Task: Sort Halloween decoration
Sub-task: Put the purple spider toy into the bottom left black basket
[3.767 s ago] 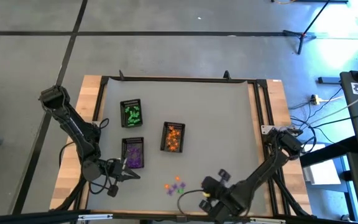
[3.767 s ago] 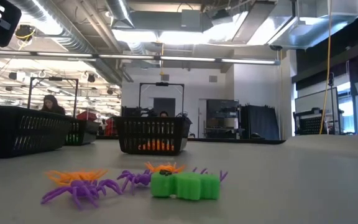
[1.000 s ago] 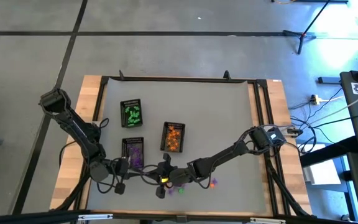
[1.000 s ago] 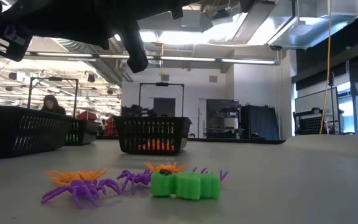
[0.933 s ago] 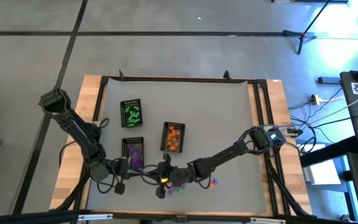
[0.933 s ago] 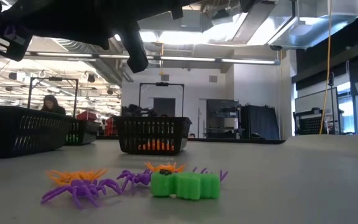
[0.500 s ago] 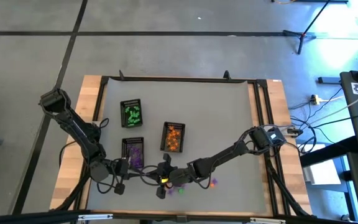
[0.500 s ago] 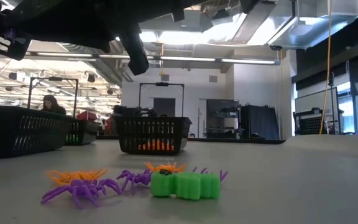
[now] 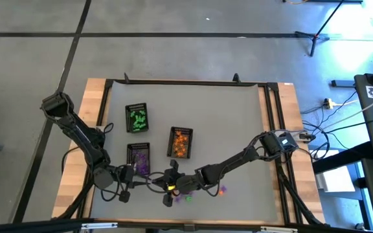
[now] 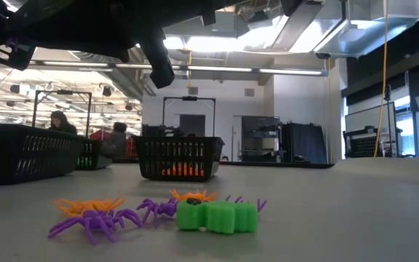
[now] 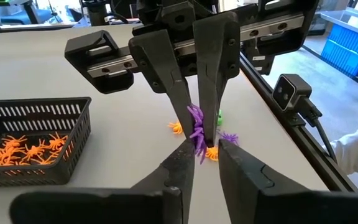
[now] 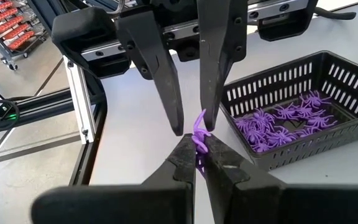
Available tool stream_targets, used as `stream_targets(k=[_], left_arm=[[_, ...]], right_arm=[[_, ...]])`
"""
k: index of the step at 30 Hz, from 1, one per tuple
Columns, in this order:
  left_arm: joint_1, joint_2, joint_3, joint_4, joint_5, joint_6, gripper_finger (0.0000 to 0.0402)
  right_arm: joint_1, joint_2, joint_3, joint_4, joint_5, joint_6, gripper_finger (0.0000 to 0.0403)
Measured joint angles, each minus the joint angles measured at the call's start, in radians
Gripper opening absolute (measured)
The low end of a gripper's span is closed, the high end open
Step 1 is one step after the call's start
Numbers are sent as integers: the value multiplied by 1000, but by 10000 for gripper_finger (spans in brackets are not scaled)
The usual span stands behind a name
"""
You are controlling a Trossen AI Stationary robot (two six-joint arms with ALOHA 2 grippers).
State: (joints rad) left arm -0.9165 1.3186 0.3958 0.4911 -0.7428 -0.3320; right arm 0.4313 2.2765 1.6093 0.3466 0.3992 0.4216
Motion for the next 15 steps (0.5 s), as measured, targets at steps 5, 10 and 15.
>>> stream_targets(k=[5, 10, 15], left_arm=[[0, 0, 0, 0, -3, 0, 39], [0, 0, 0, 0, -3, 1, 4], [0, 0, 0, -6, 2, 2, 0]], right_arm=[[0, 0, 0, 0, 0, 0, 19], [0, 0, 0, 0, 0, 0, 19], [0, 0, 0, -6, 0, 0, 19]])
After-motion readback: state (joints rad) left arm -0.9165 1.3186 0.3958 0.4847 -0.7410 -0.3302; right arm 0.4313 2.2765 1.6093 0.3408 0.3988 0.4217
